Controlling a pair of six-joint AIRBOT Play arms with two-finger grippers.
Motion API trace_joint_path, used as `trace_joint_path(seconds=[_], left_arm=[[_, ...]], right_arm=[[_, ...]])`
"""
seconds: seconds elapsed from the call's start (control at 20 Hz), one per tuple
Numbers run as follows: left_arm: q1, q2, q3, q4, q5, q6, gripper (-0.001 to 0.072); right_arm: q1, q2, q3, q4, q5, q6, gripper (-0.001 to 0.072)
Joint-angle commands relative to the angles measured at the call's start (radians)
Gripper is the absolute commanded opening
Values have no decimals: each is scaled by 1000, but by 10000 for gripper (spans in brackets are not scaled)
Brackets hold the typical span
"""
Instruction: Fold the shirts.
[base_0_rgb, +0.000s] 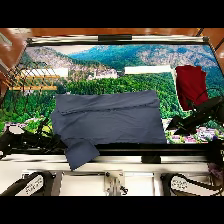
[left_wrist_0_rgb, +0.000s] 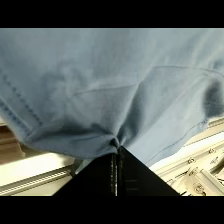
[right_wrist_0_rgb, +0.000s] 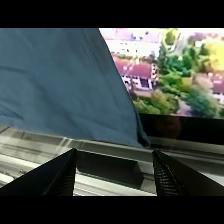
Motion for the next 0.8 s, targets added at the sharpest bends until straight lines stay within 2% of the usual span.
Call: trace_joint_path(seconds=[0.0, 0.15, 0.35, 0.55, 0.65, 0.75], left_arm=[[0, 4, 8, -3, -6, 12, 33], [0, 4, 24, -24, -4, 23, 33], [0, 4, 44, -33, -5, 23, 33], [0, 4, 62, -37, 11, 23, 33], [0, 3, 74, -37, 16, 23, 33], [0, 4, 84, -37, 16, 23, 33]], right_arm=[[-6, 0, -75, -6, 13, 8, 599], [7, 0, -126, -14, 29, 7, 600], [51, 0, -152, 2, 146, 22, 599], [98, 0, -153, -10, 155, 29, 599], [129, 0, -155, -10, 154, 31, 551], [158, 0, -167, -13, 159, 37, 544]])
